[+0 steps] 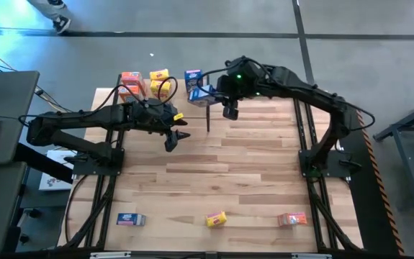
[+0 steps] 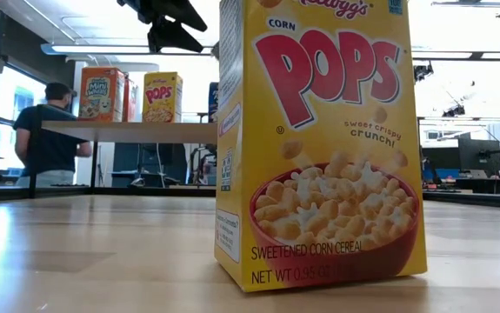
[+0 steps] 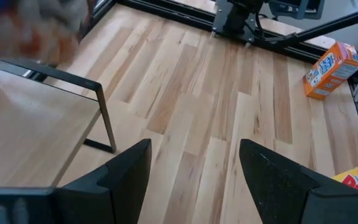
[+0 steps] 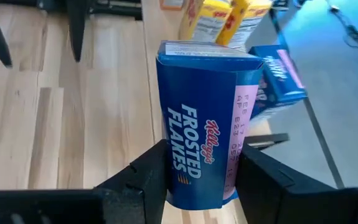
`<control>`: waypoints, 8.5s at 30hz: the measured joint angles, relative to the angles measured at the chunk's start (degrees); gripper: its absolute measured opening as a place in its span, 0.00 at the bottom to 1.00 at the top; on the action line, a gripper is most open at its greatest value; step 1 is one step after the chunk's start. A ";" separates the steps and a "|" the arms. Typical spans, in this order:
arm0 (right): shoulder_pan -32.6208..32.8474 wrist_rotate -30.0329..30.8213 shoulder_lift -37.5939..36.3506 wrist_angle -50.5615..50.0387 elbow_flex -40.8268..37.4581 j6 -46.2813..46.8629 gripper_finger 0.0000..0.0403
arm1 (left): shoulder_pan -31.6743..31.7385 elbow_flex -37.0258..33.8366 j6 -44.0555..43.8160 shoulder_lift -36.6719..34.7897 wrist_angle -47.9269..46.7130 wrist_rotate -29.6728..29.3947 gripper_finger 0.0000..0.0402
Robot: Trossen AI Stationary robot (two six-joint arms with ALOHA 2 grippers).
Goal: Stack cereal on shelf
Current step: Put the top blue cereal box on the shelf aligned with the other blue cereal box
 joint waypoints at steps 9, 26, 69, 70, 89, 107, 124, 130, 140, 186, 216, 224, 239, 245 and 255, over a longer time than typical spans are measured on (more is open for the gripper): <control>-0.89 -0.16 4.90 0.76 -0.03 -8.82 0.38 | -0.02 0.00 0.02 0.02 -0.04 0.00 0.58; -3.34 -0.93 6.58 4.58 3.85 -11.50 0.38 | -0.04 0.00 0.00 0.02 -0.07 0.00 0.58; 5.23 -11.84 17.54 -16.57 6.25 0.38 0.38 | 0.00 0.07 -0.92 0.04 -0.56 -0.04 0.58; 5.48 -12.27 17.65 -16.57 6.25 0.40 0.38 | 0.03 0.07 -0.47 0.04 -0.92 -0.04 0.58; 8.20 -12.45 17.73 -18.78 6.25 0.85 0.38 | 3.26 0.07 0.96 0.17 -2.13 -0.11 0.73; 11.45 -10.90 17.71 -20.20 6.25 8.37 0.38 | -0.85 0.04 0.40 0.17 -4.93 2.05 0.74; 15.68 -8.48 17.64 -12.03 11.27 11.39 0.38 | -5.52 0.04 1.55 0.17 -0.29 1.86 0.74; 15.63 -9.07 17.64 -12.01 11.23 11.39 0.38 | -6.19 0.04 1.62 0.17 1.52 1.86 0.74; 15.63 -9.66 17.64 -11.56 11.21 13.40 0.38 | -6.19 0.04 2.15 0.20 4.85 1.86 0.74; 15.79 -10.25 18.02 -9.22 11.14 15.42 0.38 | -6.40 0.00 5.02 4.11 5.97 3.99 0.44; 16.05 -9.42 18.02 -9.22 11.14 11.15 0.38 | -6.47 0.02 5.16 4.09 5.95 4.47 0.44; 15.66 -9.45 18.02 -9.29 11.14 12.27 0.38 | -6.45 0.02 5.13 4.09 5.95 4.55 0.44; 15.63 -7.51 18.02 -12.07 11.74 13.10 0.61 | -6.45 0.02 5.10 4.09 6.00 4.55 0.44; 15.52 -7.03 18.04 -17.35 17.65 12.16 0.62 | -6.45 0.10 6.61 3.94 5.86 1.48 0.44; 15.24 -4.73 10.30 -18.53 19.34 10.93 0.62 | -5.97 0.09 9.57 3.96 11.56 0.06 0.44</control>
